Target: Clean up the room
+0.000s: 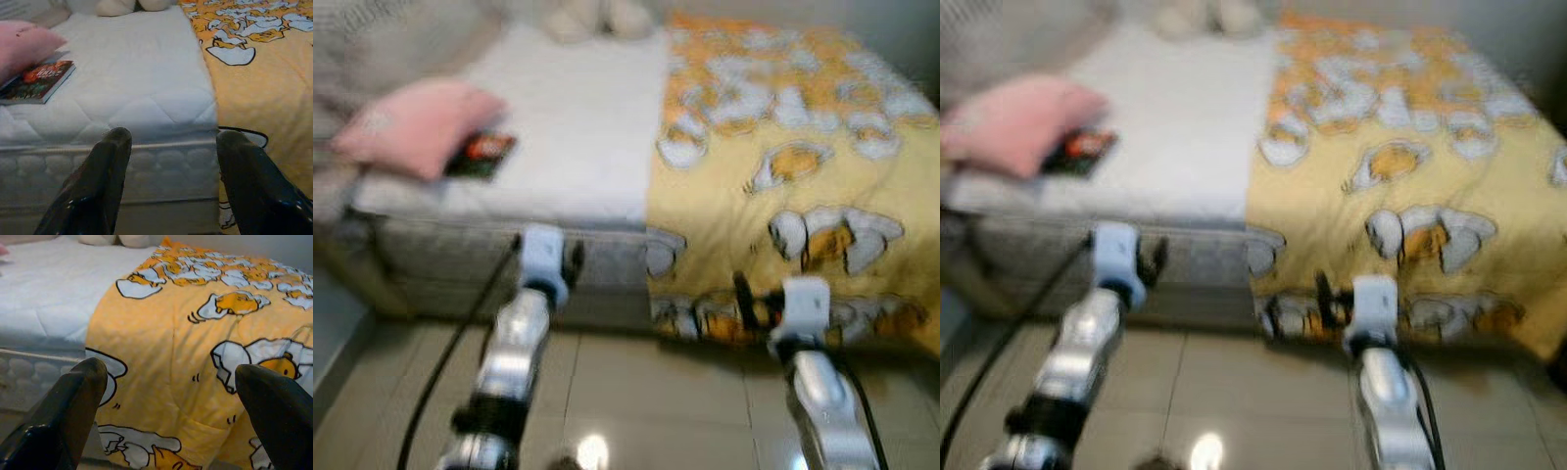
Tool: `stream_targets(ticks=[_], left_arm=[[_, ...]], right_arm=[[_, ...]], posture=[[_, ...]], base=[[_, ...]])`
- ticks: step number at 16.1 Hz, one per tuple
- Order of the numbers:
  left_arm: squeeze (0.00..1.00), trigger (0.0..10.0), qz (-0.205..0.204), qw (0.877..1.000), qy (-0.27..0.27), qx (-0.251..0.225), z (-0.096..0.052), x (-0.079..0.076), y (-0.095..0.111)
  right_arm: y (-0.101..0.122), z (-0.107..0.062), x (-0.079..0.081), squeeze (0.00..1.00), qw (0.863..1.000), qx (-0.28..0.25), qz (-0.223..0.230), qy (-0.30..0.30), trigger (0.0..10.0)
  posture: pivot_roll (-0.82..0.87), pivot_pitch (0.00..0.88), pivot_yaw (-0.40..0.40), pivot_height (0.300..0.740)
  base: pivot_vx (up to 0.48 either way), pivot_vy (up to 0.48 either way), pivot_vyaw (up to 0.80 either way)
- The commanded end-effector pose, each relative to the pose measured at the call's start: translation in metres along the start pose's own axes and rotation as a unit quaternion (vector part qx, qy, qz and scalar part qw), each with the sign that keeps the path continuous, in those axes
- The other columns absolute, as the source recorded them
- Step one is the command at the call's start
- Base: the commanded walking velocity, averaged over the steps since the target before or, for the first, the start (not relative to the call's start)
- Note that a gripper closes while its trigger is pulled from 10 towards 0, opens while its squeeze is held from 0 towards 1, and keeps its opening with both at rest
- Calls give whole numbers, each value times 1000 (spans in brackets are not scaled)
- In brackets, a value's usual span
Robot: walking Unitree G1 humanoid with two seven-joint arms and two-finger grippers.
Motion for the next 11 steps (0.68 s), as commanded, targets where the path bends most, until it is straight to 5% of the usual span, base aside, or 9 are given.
stream_targets(ticks=[1, 3, 6, 7, 11], left_arm=[[0, 10000, 5, 1000, 13, 7, -3, 10, -5], [0, 10000, 43, 999, -15, -14, -18, 8, -8], [0, 10000, 15, 999, -41, -31, -32, 7, -7], [0, 10000, 10, 996, -80, -34, -51, 3, -14], [0, 10000, 10, 996, -80, -34, -51, 3, -14]], right_arm=[[1, 0, 5, 1000, 1000, -4, -2, 10, 10000], [-4, -6, 3, 1000, 1000, 2, -2, 10, 10000], [-6, -19, 0, 1000, 999, -6, 44, 1, 10000], [-5, -28, 4, 1000, 999, -8, 41, 10, 10000], [-5, -28, 4, 1000, 999, -8, 41, 10, 10000]], posture=[[-40, 0, 39, 740], [-33, 0, 38, 740], [-22, 0, 17, 740], [-28, 0, 20, 740], [-28, 0, 20, 740]], base=[[0, -424, 631], [0, -412, 628], [109, -92, 527], [0, 0, 488], [0, 0, 488]])
Point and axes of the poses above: a point about 5 cm out from each wrist's last joint towards the gripper, its own z axis pointing out of the wrist towards the gripper, its own y axis along the axis of the wrist's last joint, x = y × z, the point moved 5 cm from there along z, pointing out of the wrist towards the gripper, and after that the axes turned 9 degrees about z, right-handed, at the moved point
